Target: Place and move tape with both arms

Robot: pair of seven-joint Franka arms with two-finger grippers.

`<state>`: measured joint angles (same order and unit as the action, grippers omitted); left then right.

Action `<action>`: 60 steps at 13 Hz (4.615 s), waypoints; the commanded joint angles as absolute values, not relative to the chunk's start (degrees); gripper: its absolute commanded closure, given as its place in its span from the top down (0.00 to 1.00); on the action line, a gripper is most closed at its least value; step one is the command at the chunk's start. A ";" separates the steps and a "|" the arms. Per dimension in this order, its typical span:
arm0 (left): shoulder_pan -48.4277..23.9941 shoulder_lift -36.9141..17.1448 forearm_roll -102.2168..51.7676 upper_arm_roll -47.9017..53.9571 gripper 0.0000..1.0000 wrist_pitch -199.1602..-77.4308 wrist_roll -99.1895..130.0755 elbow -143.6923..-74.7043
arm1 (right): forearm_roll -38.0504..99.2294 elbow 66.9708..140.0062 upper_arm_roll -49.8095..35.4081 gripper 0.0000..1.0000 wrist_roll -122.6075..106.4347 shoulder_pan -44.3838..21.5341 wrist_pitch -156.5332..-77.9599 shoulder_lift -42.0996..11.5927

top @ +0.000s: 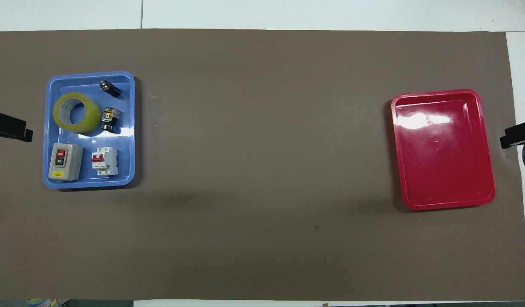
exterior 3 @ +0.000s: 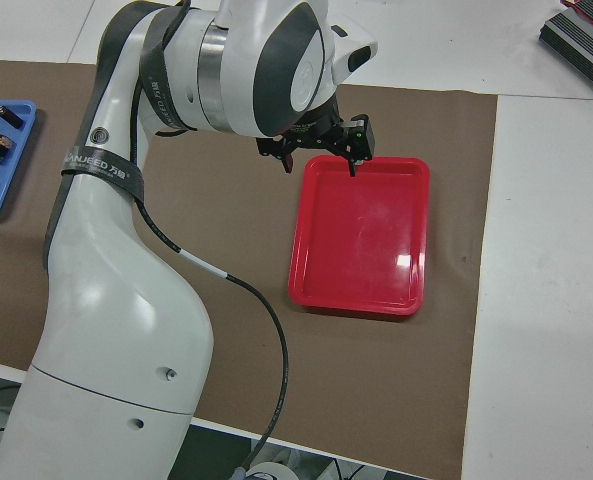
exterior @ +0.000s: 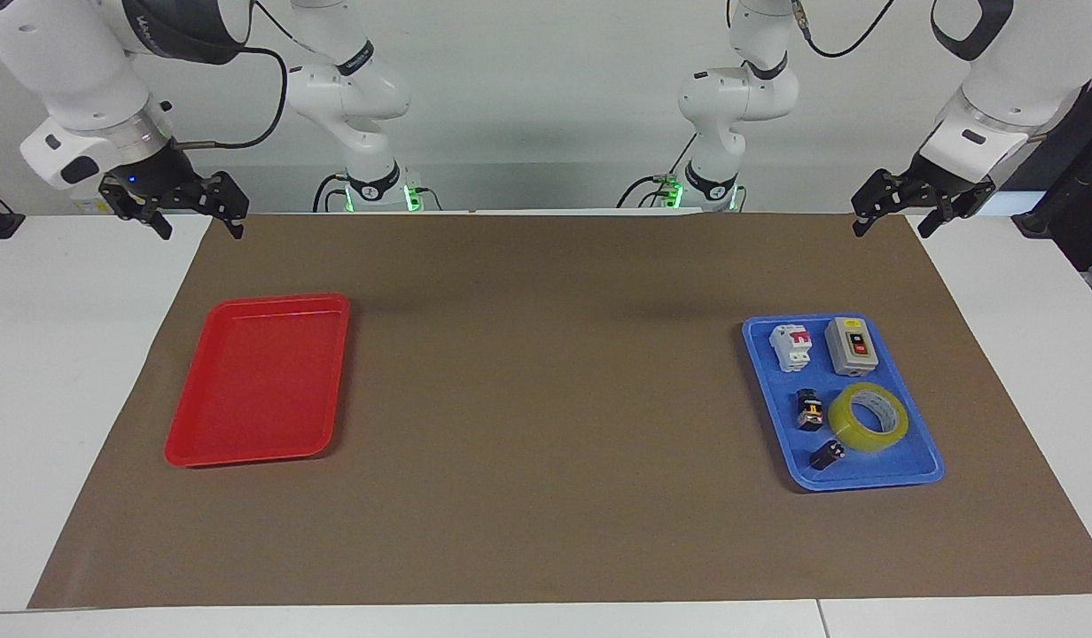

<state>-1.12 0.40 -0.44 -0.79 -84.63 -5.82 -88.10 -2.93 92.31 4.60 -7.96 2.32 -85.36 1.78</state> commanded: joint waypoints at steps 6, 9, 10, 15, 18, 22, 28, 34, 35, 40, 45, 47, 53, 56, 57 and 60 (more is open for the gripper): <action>-0.97 2.46 -1.05 -0.79 1.00 -85.78 -5.54 -89.82 | -2.11 93.43 4.48 1.00 -9.05 2.64 -86.40 2.64; -0.79 2.72 -1.05 -0.70 1.00 -85.60 -5.10 -89.91 | -2.11 93.43 4.48 1.00 -8.88 2.64 -86.40 2.64; -0.79 2.72 -1.05 -0.79 1.00 -85.61 -5.10 -89.91 | -2.11 93.43 4.57 1.00 -8.79 2.64 -86.40 2.64; -1.32 2.90 -1.05 -0.79 1.00 -85.25 -4.92 -90.09 | -2.11 93.52 4.48 1.00 -8.61 2.55 -87.28 2.64; -0.88 2.90 -1.05 -0.79 1.00 -85.60 -5.01 -90.09 | -2.11 93.52 4.48 1.00 -8.70 2.55 -87.28 2.64; -1.05 2.12 -0.88 -0.88 1.00 -85.61 -5.27 -89.57 | -2.11 93.43 4.57 1.00 -8.70 2.55 -87.28 2.55; -0.44 -3.15 -0.79 -1.05 1.00 -90.43 -5.19 -88.33 | -2.11 93.43 4.48 1.00 -8.70 2.55 -87.28 2.55; 1.84 -13.08 -0.53 -1.93 1.00 -97.02 7.53 -84.55 | -2.11 93.43 4.48 1.00 -8.70 2.55 -87.28 2.55; 2.89 -13.88 -0.35 -2.02 1.00 -99.38 10.34 -84.81 | -2.11 93.43 4.48 1.00 -8.70 2.55 -87.28 2.64; 5.18 -19.51 0.18 -2.20 1.00 -111.24 24.51 -88.92 | -2.11 93.43 4.48 1.00 -8.79 2.55 -87.28 2.55; 5.27 -18.28 0.18 -2.20 1.00 -119.77 30.41 -98.07 | -2.11 93.43 4.48 1.00 -8.79 2.55 -87.28 2.55; 5.98 -19.07 0.35 -2.20 1.00 -125.57 30.24 -101.41 | -2.11 93.43 4.48 1.00 -8.79 2.55 -87.28 2.55; 6.15 -21.27 0.35 -2.11 1.00 -134.80 26.02 -107.12 | -2.11 93.43 4.48 1.00 -8.79 2.46 -87.28 2.55; 6.59 -22.41 0.35 -2.11 1.00 -137.20 25.93 -107.75 | -2.11 93.43 4.48 1.00 -8.79 2.46 -87.28 2.55; 6.94 -22.41 0.35 -2.11 0.87 -137.20 25.84 -107.84 | -2.11 93.43 4.48 1.00 -8.79 2.46 -87.28 2.55; 6.42 -22.24 0.35 -2.20 0.00 -136.59 26.19 -107.84 | -2.11 93.43 4.48 1.00 -8.79 2.46 -87.28 2.64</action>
<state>6.32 -22.72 -0.43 -2.32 -135.64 26.69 -106.93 -2.93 92.31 4.59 -7.96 2.32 -86.12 1.78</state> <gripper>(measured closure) 0.392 0.000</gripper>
